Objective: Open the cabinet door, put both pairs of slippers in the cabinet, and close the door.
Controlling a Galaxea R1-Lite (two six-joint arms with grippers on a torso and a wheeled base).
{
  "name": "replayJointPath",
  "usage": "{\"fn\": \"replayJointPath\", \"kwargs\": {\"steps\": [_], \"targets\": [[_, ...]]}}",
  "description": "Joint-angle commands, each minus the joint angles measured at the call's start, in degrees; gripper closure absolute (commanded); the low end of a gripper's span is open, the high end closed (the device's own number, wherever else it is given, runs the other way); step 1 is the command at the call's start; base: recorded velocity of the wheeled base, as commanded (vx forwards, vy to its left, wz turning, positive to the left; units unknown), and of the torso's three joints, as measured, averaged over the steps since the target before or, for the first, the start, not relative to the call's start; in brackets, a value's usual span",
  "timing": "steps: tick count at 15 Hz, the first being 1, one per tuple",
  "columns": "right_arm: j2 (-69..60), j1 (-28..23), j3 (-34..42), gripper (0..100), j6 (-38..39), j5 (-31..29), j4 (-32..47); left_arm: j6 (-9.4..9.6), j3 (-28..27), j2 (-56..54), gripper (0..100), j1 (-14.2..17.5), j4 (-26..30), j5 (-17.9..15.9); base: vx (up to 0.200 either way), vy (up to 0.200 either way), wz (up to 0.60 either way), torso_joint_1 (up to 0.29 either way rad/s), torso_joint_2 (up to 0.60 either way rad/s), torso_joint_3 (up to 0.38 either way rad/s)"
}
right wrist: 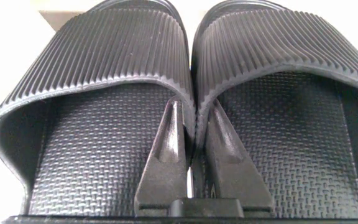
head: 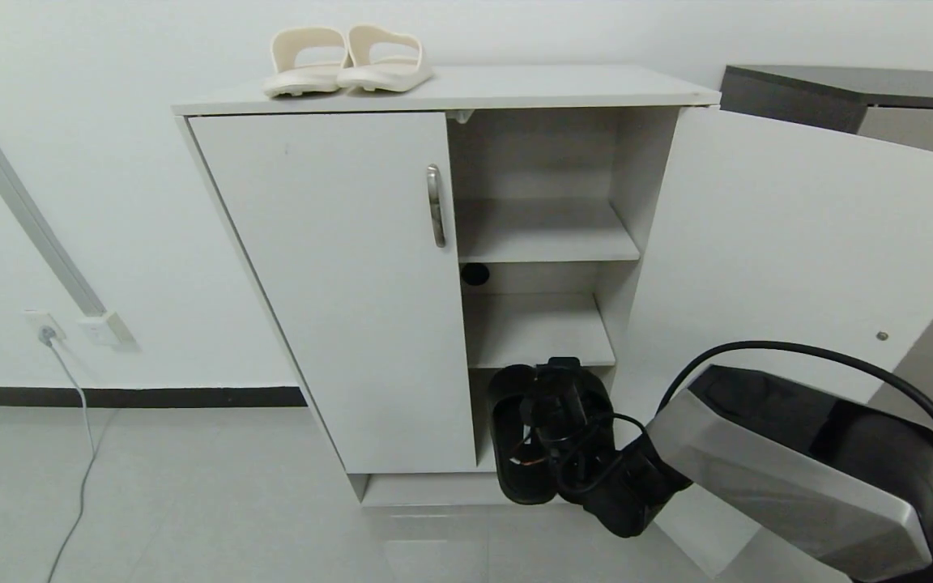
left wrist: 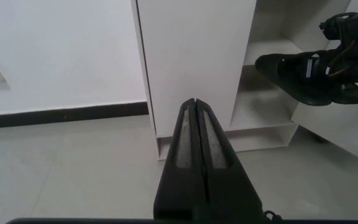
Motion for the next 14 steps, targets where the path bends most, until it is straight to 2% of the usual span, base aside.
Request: {"fn": "replayJointPath", "kwargs": {"steps": [1,3,5,7,14], "targets": [[1.0,0.1,-0.2,100,-0.2,-0.3,-0.5,-0.01,0.0,0.1,100,0.0,0.0,0.0,0.000,0.000,0.00,0.002,0.01,-0.207],[1.4,0.2,0.2,100,-1.3,-0.6,-3.0,-0.27,0.0,0.1,100,0.0,0.0,0.0,0.000,0.000,0.00,0.002,0.00,-0.100],[1.9,0.5,1.8,100,-4.5,-1.3,-8.8,-0.27,0.0,0.1,100,0.0,0.0,0.0,0.000,0.000,0.00,0.000,0.00,0.000],[3.3,0.7,4.6,100,-12.0,-1.3,-21.4,-0.27,0.0,0.1,100,0.0,0.0,0.0,0.000,0.000,0.00,0.000,0.00,0.000],[4.0,0.5,4.7,100,-12.7,-1.3,-22.4,-0.36,0.0,0.1,100,0.0,0.0,0.1,0.000,0.000,0.00,0.000,0.00,0.000]]}}
